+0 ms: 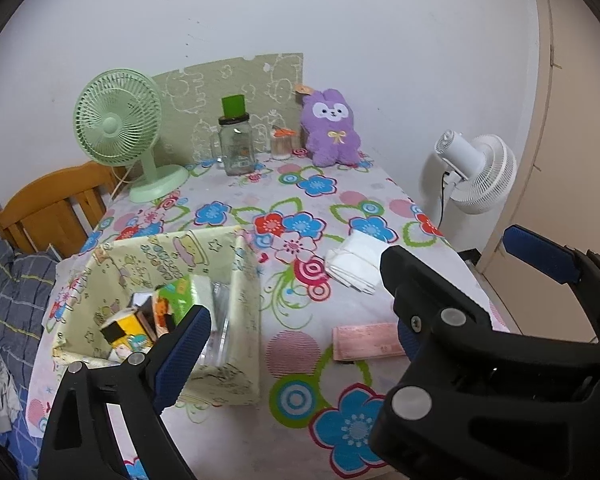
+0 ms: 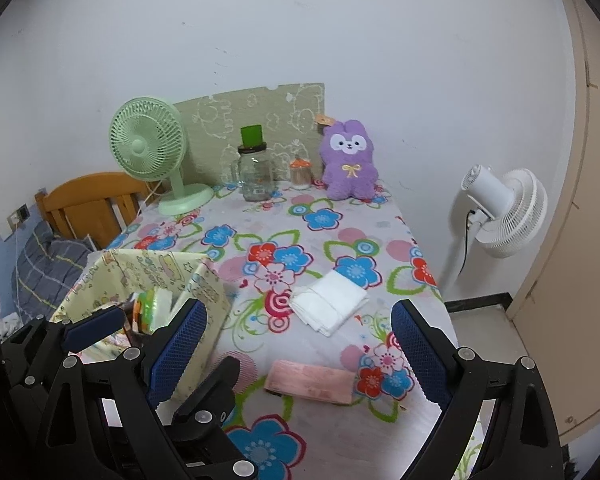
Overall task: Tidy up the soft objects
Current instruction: 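Withdraw both tools from the box toward the pink packet and white cloth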
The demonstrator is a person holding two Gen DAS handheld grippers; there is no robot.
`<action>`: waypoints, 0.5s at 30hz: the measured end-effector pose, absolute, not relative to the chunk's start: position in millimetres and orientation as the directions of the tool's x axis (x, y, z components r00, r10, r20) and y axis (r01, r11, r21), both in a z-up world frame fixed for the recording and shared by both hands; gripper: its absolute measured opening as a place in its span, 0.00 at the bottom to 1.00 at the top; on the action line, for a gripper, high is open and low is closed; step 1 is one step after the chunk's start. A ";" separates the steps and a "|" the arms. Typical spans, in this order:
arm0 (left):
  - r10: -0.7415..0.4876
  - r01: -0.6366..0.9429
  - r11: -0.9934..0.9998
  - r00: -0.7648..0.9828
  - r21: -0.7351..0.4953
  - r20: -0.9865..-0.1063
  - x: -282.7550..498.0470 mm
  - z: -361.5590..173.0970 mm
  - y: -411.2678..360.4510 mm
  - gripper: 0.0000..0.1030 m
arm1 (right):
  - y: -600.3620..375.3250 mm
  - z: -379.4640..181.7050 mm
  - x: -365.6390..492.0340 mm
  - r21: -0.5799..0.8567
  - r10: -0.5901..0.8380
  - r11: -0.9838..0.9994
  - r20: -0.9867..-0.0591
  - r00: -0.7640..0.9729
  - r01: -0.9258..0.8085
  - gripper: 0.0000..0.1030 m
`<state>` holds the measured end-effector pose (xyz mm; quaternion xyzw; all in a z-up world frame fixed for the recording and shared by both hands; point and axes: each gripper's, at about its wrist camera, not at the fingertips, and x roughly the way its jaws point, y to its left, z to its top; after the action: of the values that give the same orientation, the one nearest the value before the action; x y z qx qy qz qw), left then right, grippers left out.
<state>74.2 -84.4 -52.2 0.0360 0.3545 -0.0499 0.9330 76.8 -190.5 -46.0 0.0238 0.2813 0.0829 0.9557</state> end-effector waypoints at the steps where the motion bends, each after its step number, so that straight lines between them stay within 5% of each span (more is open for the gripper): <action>1: -0.069 0.122 0.992 0.741 0.032 -0.668 75.2 -54.2 -86.5 0.93 | -192.8 -48.0 77.0 0.093 0.170 0.986 -0.536 0.827 -0.142 0.93; 15: -0.092 0.171 0.985 0.685 0.037 -0.722 85.8 -84.0 -116.8 0.93 | -220.1 -78.5 84.3 0.108 0.144 0.989 -0.584 0.799 -0.099 0.93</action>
<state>85.8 -116.8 -84.0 0.0508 0.3901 -0.0717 0.9166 84.3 -220.0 -78.5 0.0359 0.3106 0.0640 0.9477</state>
